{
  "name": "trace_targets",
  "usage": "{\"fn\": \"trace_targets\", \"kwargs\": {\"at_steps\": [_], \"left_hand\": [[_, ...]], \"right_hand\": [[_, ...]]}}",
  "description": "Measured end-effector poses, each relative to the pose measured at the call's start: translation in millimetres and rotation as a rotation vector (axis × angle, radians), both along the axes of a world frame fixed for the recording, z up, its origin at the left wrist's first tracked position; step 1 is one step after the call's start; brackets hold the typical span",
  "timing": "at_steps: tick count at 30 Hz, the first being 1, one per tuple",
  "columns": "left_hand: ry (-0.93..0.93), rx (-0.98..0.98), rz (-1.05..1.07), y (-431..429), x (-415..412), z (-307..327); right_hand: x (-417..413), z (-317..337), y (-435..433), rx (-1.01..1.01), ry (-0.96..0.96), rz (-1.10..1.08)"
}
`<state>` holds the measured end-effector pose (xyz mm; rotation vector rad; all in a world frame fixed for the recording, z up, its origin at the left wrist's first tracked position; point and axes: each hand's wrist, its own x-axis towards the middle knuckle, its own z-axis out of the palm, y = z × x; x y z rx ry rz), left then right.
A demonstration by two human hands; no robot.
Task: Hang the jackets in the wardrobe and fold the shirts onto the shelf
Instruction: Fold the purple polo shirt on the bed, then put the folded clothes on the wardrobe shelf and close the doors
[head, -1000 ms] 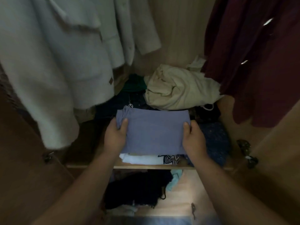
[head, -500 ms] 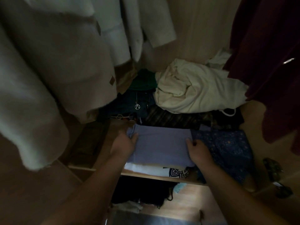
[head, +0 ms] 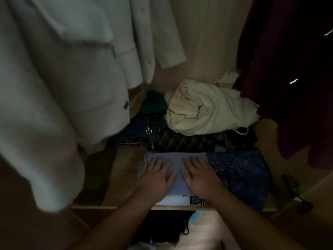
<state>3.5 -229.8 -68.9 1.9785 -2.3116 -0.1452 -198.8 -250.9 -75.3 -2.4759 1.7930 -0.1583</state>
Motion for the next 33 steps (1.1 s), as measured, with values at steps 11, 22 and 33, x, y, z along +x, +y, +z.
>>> {"fn": "trace_targets", "kwargs": {"at_steps": [11,22,33], "left_hand": [[0.028,-0.04,-0.048,-5,2,6],[0.263,-0.145,-0.236,103,-48,69],[0.279,0.041,-0.39,309,-216,37]], "right_hand": [[2,12,18,-0.113,-0.186,-0.097],[-70,83,185,-0.244,-0.305,-0.273],[-207,51,460,-0.165,-0.468,-0.544]]}}
